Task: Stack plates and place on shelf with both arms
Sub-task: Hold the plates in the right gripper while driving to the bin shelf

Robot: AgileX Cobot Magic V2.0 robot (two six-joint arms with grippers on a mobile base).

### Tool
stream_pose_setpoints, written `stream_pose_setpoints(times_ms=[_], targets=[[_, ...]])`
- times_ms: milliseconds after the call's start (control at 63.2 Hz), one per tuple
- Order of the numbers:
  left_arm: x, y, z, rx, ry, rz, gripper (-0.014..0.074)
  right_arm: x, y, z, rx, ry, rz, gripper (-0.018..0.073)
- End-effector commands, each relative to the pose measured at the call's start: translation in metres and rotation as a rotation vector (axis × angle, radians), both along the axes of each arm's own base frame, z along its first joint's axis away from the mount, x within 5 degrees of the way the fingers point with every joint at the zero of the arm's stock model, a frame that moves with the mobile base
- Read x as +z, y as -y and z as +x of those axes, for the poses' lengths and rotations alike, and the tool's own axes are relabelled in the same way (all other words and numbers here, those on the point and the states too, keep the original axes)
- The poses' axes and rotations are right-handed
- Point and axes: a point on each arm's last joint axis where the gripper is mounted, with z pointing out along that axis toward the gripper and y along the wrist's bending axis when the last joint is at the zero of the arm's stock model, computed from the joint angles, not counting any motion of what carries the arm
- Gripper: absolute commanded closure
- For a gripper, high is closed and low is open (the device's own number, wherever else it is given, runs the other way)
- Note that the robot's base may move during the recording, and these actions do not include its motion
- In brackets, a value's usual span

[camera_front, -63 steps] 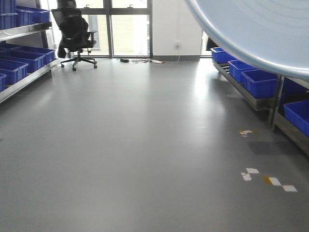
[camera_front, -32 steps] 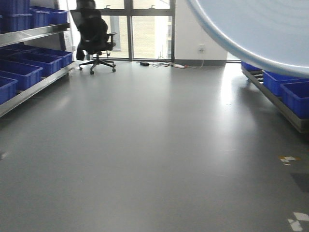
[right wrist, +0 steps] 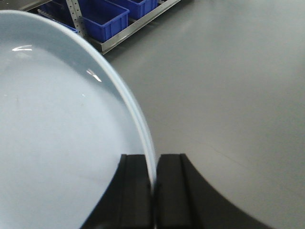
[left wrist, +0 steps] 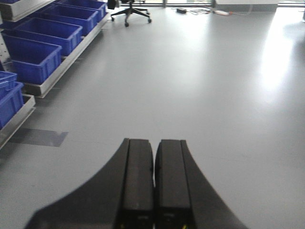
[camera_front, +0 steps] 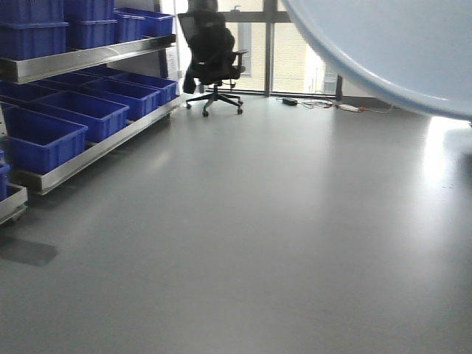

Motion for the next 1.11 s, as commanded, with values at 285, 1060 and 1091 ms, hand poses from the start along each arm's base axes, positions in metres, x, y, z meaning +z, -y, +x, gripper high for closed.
stream_pose_setpoints(times_ms=[285, 1060, 1091], targets=[[0.0167, 0.0004, 0.0011, -0.003, 0.104, -0.023, 0.0512, 0.0188, 0.0018, 0.0008, -0.026, 0.119, 0.047, 0.0503], [0.0167, 0.0004, 0.0011, -0.003, 0.104, -0.023, 0.0512, 0.0188, 0.0019, 0.0008, -0.026, 0.120, 0.047, 0.0503], [0.0167, 0.0004, 0.0011, -0.003, 0.104, -0.023, 0.0512, 0.0188, 0.0019, 0.0008, -0.026, 0.120, 0.047, 0.0503]])
